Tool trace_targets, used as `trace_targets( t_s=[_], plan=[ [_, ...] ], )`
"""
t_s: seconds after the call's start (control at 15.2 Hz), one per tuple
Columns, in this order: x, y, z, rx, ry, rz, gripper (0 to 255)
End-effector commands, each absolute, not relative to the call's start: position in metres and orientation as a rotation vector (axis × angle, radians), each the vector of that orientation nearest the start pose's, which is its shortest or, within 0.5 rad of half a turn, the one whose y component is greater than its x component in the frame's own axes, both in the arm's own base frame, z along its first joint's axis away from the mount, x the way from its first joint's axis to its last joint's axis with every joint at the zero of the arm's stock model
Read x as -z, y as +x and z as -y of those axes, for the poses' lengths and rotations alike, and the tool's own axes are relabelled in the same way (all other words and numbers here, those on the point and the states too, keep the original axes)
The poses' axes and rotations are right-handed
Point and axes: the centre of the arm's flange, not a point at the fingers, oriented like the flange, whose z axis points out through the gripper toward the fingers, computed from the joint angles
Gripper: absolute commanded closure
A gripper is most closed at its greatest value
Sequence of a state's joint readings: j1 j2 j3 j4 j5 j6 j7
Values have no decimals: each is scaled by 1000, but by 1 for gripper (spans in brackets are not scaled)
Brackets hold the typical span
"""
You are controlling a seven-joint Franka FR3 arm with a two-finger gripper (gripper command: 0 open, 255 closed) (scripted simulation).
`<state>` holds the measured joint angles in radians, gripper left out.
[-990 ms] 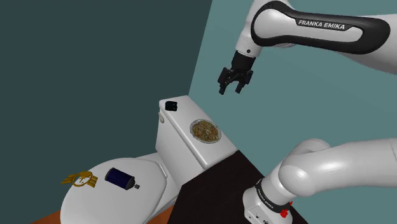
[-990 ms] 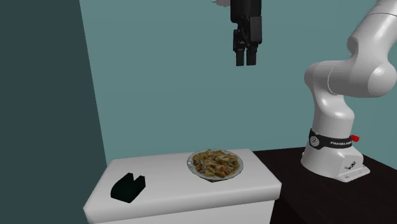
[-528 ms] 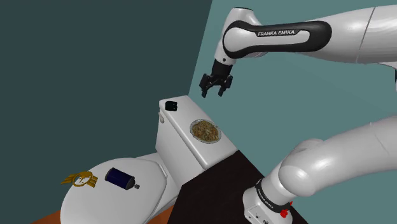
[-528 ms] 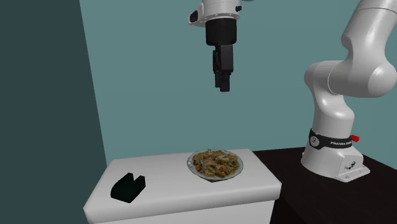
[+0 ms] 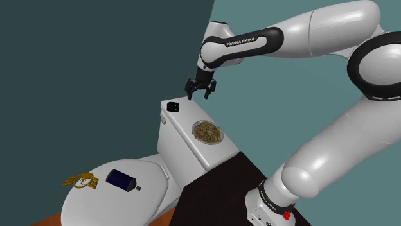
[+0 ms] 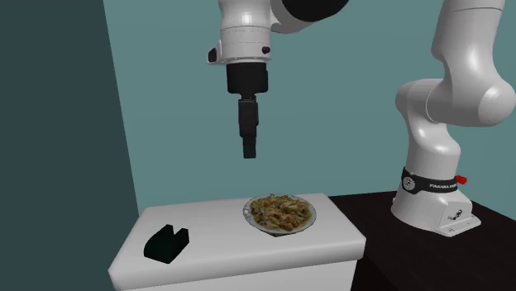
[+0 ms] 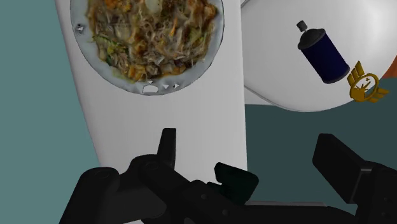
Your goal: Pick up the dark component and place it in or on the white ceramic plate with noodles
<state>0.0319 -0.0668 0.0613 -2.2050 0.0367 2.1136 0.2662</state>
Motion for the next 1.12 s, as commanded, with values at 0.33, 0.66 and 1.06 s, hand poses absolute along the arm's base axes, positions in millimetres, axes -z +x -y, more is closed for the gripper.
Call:
trace_targets(
  t_s=[0.33,0.66,1.06],
  plan=[
    [-347,582,-62,-31,-3110,-342,0],
    [-305,632,-68,-21,-3114,-371,0],
    [-265,667,-72,-14,-3117,-391,0]
  ],
)
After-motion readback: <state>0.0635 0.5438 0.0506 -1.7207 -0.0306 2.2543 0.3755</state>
